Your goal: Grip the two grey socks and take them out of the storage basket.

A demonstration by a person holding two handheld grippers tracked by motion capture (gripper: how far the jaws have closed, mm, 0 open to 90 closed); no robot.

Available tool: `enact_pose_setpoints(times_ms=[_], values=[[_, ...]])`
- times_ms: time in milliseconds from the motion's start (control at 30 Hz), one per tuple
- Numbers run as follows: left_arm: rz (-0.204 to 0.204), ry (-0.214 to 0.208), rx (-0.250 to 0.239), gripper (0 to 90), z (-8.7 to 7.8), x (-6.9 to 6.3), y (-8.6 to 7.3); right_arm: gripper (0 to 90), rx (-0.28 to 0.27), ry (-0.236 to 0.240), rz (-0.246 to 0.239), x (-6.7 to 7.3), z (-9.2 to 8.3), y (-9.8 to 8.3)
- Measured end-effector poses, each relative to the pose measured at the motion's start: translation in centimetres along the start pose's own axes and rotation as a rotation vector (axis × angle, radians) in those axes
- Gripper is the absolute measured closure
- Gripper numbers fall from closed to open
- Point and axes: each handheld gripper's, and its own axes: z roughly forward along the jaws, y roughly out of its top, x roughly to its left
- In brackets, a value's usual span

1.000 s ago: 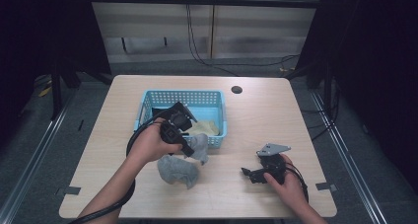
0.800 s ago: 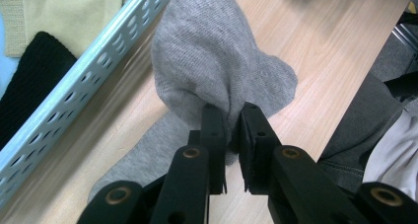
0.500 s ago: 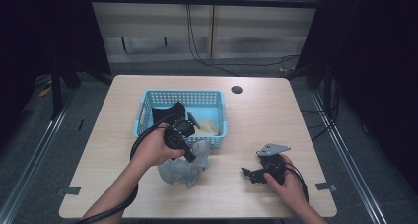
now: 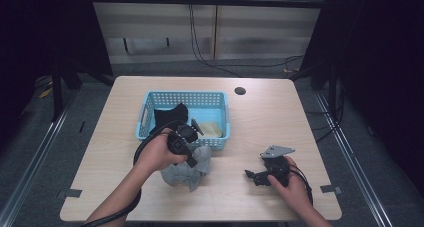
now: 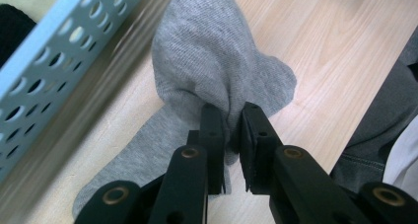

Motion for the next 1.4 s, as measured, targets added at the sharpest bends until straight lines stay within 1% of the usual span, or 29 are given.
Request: enact_pose_setpoints(times_ms=[267, 367, 400, 500, 533, 567, 633, 667, 767, 800, 833, 900, 967, 1000, 1100, 1233, 1400], values=[[0.012, 0.007, 0.009, 80.0, 0.5, 0.1, 0.0, 11.6, 0.000, 0.000, 0.000, 0.0, 0.0, 0.0], [0.011, 0.007, 0.006, 79.2, 0.6, 0.1, 0.0, 11.6, 0.000, 0.000, 0.000, 0.0, 0.0, 0.0], [0.000, 0.005, 0.005, 78.4, 0.7, 0.1, 0.0, 11.6, -0.001, 0.001, -0.001, 0.0, 0.0, 0.0], [0.004, 0.003, 0.003, 73.3, 0.8, 0.1, 0.0, 11.6, 0.000, 0.000, 0.000, 0.0, 0.0, 0.0], [0.006, 0.006, -0.005, 70.5, 0.8, 0.1, 0.0, 11.6, 0.000, 0.000, 0.000, 0.0, 0.0, 0.0], [-0.004, 0.002, -0.016, 67.2, 0.8, 0.1, 0.0, 11.6, 0.000, 0.000, 0.000, 0.0, 0.0, 0.0], [0.000, 0.002, -0.016, 60.8, 0.7, 0.1, 0.0, 11.6, 0.000, 0.000, 0.000, 0.0, 0.0, 0.0], [-0.013, 0.009, -0.041, 57.0, 0.7, 0.1, 0.0, 11.6, 0.000, 0.000, 0.000, 0.0, 0.0, 0.0], [-0.018, 0.009, -0.047, 50.2, 0.6, 0.1, -0.1, 11.6, 0.000, 0.000, 0.000, 0.0, 0.0, 0.0], [-0.019, 0.018, -0.047, 47.2, 0.5, 0.2, -0.1, 11.6, 0.000, 0.000, 0.000, 0.0, 0.0, 0.0], [-0.019, 0.018, -0.047, 44.7, 0.5, 0.2, -0.1, 11.6, 0.000, 0.000, 0.000, 0.0, 0.0, 0.0], [-0.021, 0.026, -0.065, 42.5, 0.5, 0.3, -0.3, 11.6, 0.000, 0.000, 0.000, 0.0, 0.0, 0.0], [-0.021, 0.030, -0.062, 40.7, 0.4, 0.3, -0.3, 11.6, 0.000, 0.000, 0.000, 0.0, 0.0, 0.0], [-0.026, 0.032, -0.073, 39.3, 0.2, 0.3, -0.4, 11.6, 0.000, 0.000, 0.000, 0.0, 0.0, 0.0], [-0.031, 0.044, -0.070, 37.3, 0.0, 0.2, -0.6, 11.6, 0.000, 0.000, 0.000, 0.0, 0.0, 0.0], [-0.031, 0.049, -0.070, 35.5, -0.3, 0.2, -1.0, 11.6, -0.001, 0.001, -0.001, 0.0, 0.0, 0.0], [-0.045, 0.064, -0.080, 33.8, -0.5, 0.6, -2.0, 11.7, -0.001, 0.000, 0.000, 0.0, 0.0, 0.0]])
